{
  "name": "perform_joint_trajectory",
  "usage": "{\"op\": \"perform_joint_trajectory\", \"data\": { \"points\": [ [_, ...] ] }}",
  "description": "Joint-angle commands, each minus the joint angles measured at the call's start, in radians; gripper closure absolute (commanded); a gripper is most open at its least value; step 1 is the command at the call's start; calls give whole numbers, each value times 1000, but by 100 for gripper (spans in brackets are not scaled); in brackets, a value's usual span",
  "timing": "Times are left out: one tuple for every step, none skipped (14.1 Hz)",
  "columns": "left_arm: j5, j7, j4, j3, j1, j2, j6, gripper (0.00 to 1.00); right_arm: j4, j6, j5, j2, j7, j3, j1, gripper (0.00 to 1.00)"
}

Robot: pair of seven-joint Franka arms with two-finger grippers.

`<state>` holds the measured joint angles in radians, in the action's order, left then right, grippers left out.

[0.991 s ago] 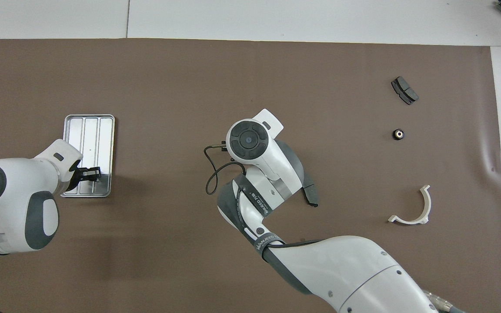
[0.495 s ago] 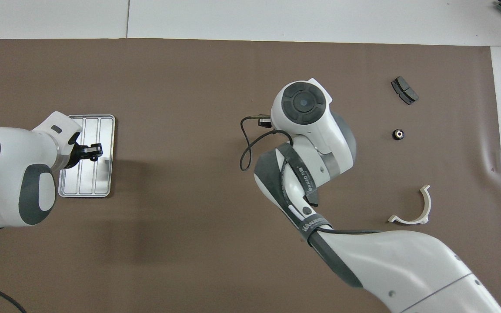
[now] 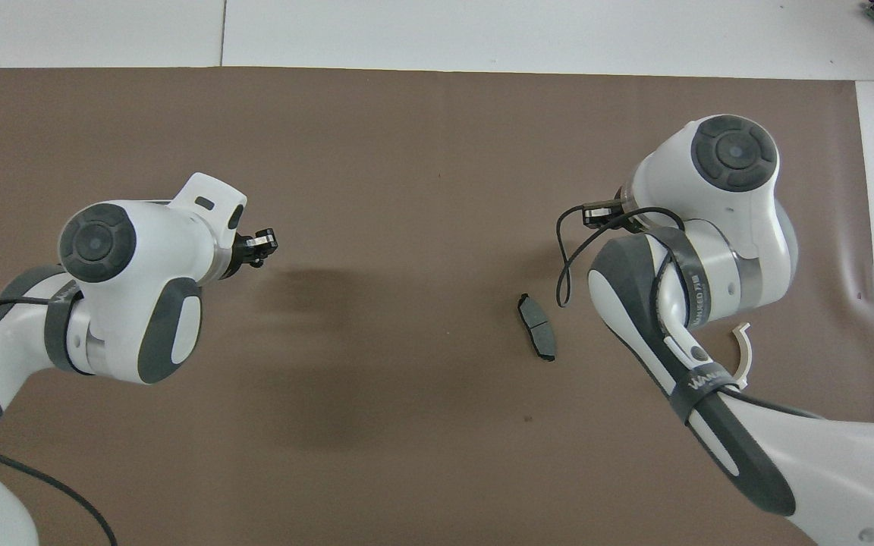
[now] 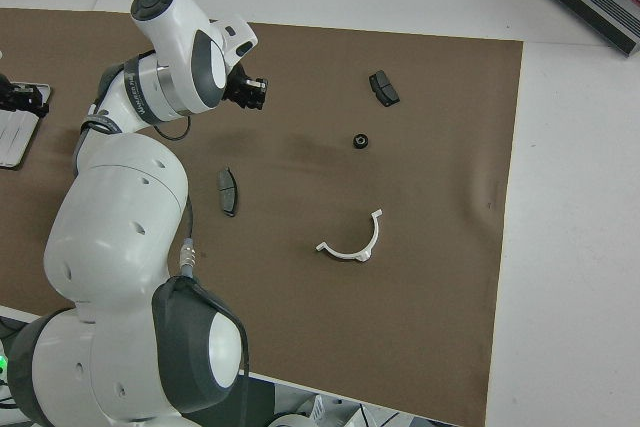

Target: Place bearing gear from tray to pile

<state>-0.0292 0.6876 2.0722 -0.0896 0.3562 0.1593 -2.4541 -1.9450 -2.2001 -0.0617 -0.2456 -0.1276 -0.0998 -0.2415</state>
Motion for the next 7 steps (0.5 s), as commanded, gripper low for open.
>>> {"op": "perform_joint_trajectory", "data": {
  "points": [
    [-5,65,-91,16,76,54,23,94,-113,-87,55,40,72,17,54,100],
    [-5,104,-140,17,105,95,23,95,-130,-117,75,36,107,17,70,100],
    [-5,130,-214,19,145,167,24,95,-138,-139,80,31,132,17,88,100],
    [-5,141,-278,19,174,230,26,95,-149,-147,80,29,146,17,99,100],
    [-3,139,-297,19,176,244,26,95,-158,-148,82,29,151,17,105,100],
    [-3,138,-302,19,178,247,23,95,-164,-148,82,29,151,17,105,100],
    [-3,138,-304,17,184,250,11,94,-175,-164,83,29,148,17,103,100]
  ]
}}
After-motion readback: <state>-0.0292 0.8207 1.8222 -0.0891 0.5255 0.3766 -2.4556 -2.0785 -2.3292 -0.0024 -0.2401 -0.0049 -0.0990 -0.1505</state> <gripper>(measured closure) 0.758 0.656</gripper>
